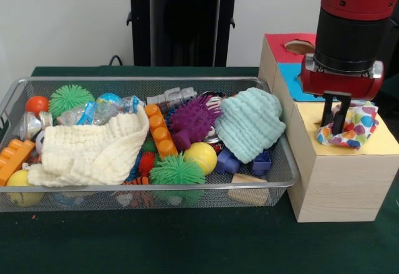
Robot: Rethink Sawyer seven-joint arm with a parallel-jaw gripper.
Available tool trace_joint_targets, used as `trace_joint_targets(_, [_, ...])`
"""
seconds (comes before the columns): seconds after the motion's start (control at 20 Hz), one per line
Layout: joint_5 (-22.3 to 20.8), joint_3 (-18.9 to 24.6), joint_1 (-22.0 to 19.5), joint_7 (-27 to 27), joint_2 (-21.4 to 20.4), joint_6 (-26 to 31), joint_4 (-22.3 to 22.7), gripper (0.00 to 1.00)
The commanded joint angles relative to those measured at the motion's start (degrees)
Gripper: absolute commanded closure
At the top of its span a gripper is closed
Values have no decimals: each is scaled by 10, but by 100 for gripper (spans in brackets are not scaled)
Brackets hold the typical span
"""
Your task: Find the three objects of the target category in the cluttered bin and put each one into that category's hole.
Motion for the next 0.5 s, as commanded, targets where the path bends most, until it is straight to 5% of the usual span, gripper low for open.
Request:
trace_joint_targets(0.05, [27, 44, 15, 102, -6, 59, 68, 100])
trace_joint_targets(0.5, [37, 39, 24, 108, -28, 77, 86, 100])
